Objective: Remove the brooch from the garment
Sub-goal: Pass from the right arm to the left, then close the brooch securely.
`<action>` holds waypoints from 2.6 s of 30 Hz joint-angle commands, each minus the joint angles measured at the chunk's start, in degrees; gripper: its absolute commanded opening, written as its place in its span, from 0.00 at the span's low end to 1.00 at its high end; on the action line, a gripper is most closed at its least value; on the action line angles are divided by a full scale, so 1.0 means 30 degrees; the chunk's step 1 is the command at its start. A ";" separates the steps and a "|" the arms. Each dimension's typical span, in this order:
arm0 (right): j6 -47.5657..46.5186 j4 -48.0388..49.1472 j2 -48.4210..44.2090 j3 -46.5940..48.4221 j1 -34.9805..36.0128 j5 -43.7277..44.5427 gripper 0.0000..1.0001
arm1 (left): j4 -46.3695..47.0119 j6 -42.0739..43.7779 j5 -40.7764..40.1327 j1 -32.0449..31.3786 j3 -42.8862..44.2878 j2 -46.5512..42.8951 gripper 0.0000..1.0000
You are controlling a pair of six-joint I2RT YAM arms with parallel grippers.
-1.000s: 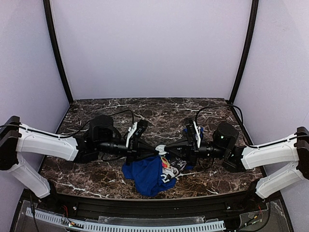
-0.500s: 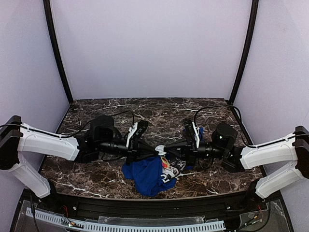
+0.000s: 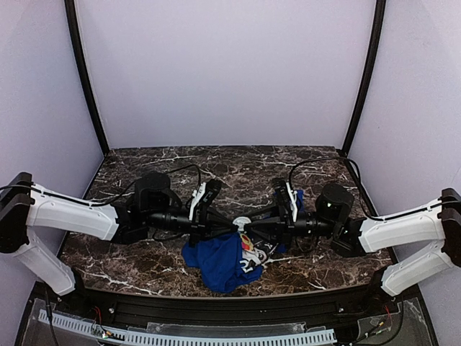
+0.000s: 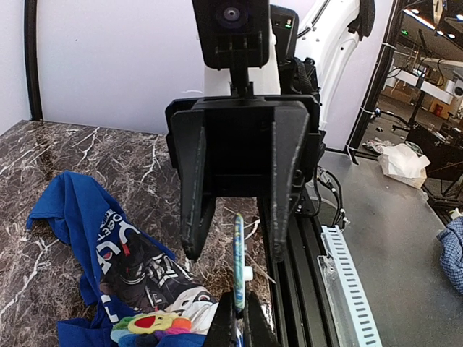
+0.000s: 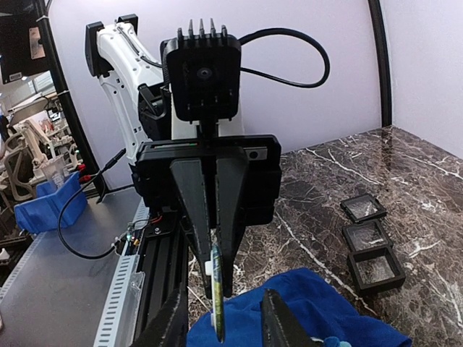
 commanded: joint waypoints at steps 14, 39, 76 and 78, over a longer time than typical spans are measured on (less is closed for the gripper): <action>-0.1239 -0.0403 0.0006 -0.0166 0.0241 0.0269 0.48 | 0.0320 -0.0070 0.0107 0.0003 -0.0030 -0.0529 0.01; -0.0806 0.0453 0.0919 0.0495 0.0270 0.0320 0.36 | -0.0282 0.0236 0.0422 0.0029 0.0002 -0.0510 0.01; 0.0097 0.0442 0.1453 0.1177 0.0256 0.0238 0.19 | -0.0855 0.0678 0.0958 0.0029 0.0028 -0.0392 0.01; 0.0102 0.0307 0.1344 0.1188 0.0261 0.0261 0.18 | -0.0894 0.0761 0.0935 0.0023 0.0007 -0.0393 0.01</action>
